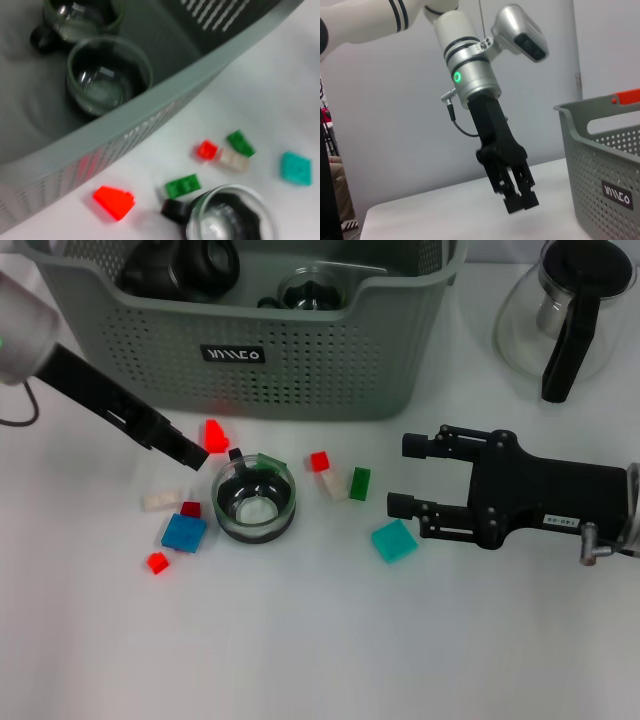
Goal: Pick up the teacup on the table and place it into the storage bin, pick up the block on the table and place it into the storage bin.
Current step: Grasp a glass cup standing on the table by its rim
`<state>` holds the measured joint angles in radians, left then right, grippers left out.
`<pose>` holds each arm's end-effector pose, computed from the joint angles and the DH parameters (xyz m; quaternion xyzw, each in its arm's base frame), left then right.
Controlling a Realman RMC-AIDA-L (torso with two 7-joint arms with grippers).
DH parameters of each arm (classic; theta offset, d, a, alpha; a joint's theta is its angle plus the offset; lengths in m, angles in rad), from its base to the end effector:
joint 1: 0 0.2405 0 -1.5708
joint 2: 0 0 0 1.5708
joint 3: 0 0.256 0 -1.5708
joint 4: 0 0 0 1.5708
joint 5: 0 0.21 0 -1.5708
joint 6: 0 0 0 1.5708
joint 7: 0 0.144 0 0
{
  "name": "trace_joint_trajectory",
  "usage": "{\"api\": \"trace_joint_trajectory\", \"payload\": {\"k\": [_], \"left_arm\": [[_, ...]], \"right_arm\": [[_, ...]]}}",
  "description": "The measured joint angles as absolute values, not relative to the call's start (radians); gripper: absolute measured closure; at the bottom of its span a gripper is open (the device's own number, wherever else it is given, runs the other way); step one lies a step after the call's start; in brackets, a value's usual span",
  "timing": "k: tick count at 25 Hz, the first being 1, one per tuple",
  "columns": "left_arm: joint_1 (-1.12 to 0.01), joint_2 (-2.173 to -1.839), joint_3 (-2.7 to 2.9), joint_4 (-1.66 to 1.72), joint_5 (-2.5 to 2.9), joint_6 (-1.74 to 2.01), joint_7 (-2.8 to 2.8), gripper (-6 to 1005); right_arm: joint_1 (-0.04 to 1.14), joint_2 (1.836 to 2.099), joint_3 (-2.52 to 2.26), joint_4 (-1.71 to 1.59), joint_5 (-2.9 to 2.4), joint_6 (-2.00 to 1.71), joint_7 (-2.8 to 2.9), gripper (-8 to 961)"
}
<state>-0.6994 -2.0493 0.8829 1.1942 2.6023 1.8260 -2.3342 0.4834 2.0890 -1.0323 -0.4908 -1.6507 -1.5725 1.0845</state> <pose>-0.2119 0.3563 0.0592 -0.9023 -0.4059 0.1052 0.0999 0.2397 0.2950 -0.0481 -0.9397 0.1160 0.3136 0.0718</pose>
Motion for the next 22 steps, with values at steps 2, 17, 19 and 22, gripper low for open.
{"api": "trace_joint_trajectory", "payload": {"k": [2,17,19,22], "left_arm": [[-0.713,-2.088,0.926,1.23,2.694,1.814,-2.368,509],[-0.733,-2.169,1.086,1.252,2.844,1.724,-2.484,538],[-0.734,-2.17,1.097,1.249,2.837,1.727,-2.5,542],[-0.735,-2.171,1.13,1.237,2.827,1.717,-2.528,548]], "right_arm": [[0.482,2.09,-1.032,-0.491,-1.651,-1.572,1.085,208],[0.482,2.092,-1.034,-0.49,-1.665,-1.566,1.086,208],[0.485,2.093,-1.033,-0.49,-1.682,-1.565,1.086,208],[0.489,2.089,-1.031,-0.489,-1.718,-1.565,1.086,208]]}}
